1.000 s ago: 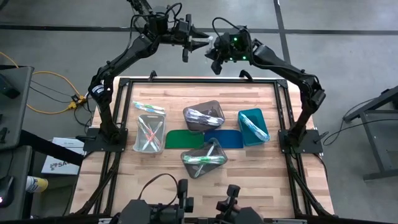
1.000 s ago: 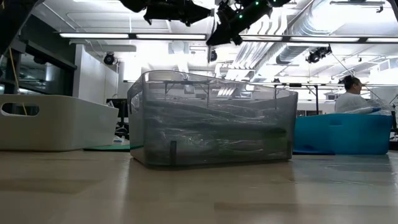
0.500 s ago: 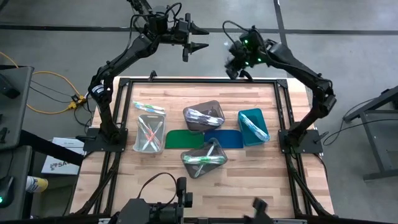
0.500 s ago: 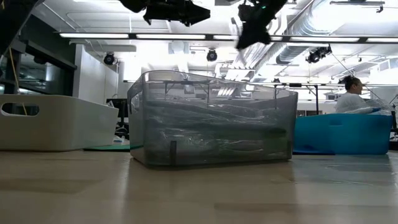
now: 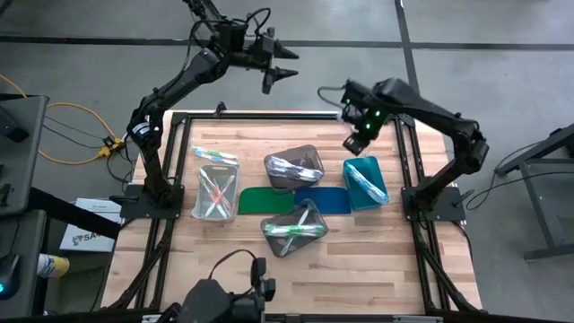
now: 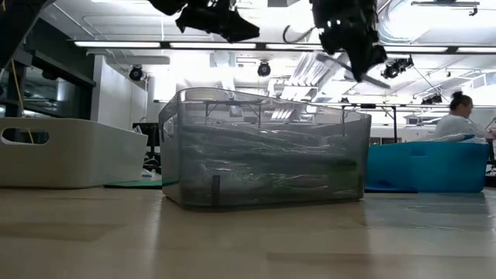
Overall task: Pick & Place Toothbrushes
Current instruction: Put the blue toothbrush into the blue bin
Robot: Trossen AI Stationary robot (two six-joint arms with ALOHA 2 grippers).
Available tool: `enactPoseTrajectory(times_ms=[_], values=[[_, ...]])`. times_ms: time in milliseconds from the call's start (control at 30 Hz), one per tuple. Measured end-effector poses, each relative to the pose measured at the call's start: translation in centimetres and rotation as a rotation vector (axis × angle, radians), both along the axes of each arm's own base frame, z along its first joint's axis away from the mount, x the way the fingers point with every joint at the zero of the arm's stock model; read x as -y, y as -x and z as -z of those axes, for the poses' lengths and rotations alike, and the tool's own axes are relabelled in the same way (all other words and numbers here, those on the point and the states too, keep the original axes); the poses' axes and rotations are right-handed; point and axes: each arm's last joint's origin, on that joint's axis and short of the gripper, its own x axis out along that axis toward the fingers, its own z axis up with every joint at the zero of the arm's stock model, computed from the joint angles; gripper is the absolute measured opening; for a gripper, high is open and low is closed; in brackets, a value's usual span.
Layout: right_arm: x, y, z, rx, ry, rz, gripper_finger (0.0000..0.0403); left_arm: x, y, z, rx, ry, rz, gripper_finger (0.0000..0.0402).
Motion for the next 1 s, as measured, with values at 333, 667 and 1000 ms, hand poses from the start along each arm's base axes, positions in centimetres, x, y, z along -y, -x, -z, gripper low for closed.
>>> enactPoseTrajectory(times_ms=[333, 667, 1000], values=[[-3.9, 0.9, 4.3, -0.157, -0.145, 0.138, 0.0036, 0.6, 0.5, 2.2, -0.179, 0.007, 0.074, 0.0221], [-6.2, 0.9, 8.6, -0.28, -0.117, 0.132, 0.0036, 0.9, 0.8, 3.0, -0.251, -0.039, 0.116, 0.0221], [-6.8, 1.9, 12.9, -0.345, -0.08, 0.15, 0.0036, 0.9, 0.8, 3.0, -0.251, -0.042, 0.117, 0.0221]])
